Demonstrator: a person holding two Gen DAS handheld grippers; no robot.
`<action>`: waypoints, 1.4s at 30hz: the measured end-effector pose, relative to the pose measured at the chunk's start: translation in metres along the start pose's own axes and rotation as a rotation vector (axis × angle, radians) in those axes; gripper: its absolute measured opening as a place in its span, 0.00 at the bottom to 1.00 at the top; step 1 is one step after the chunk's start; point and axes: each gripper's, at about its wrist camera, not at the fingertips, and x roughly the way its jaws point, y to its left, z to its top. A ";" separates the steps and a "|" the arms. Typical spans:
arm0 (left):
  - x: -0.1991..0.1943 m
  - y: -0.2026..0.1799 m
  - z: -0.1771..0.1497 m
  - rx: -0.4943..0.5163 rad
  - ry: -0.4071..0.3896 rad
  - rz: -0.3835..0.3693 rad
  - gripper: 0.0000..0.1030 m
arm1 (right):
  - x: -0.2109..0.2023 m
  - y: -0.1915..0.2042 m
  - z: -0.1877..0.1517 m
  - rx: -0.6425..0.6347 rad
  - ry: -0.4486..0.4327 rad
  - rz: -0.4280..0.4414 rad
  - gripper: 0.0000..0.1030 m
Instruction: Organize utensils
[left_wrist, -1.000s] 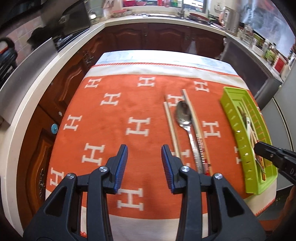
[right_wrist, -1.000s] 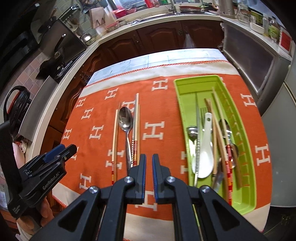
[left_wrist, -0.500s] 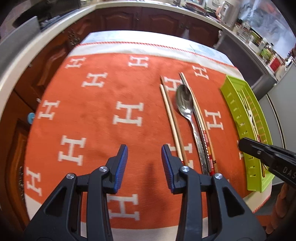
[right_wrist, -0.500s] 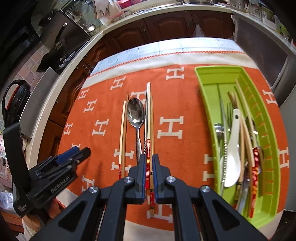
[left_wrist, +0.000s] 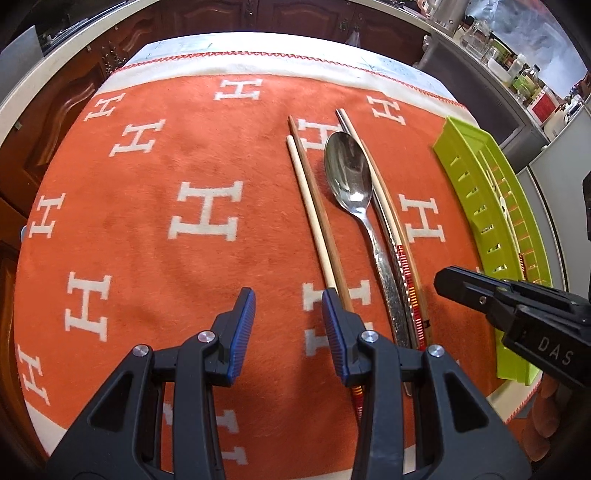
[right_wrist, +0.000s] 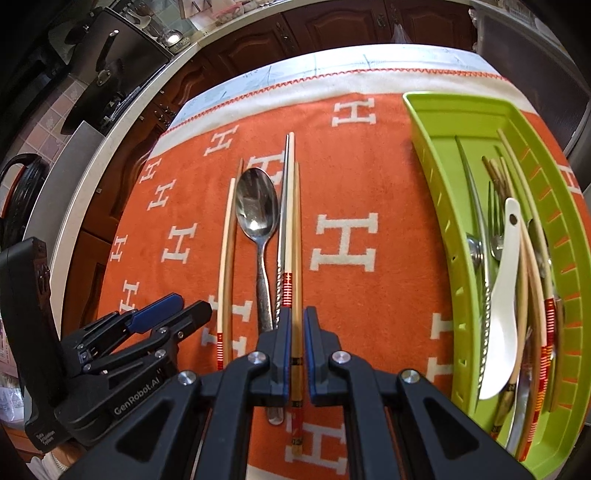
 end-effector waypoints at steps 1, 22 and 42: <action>0.001 -0.002 0.001 0.005 -0.001 0.004 0.33 | 0.001 -0.001 0.000 0.002 0.001 0.003 0.06; 0.003 -0.017 0.005 0.009 0.022 -0.009 0.33 | 0.004 -0.014 -0.002 0.021 0.004 0.032 0.06; 0.012 -0.030 0.008 0.051 -0.026 0.112 0.03 | 0.006 -0.023 -0.005 0.043 0.008 0.032 0.06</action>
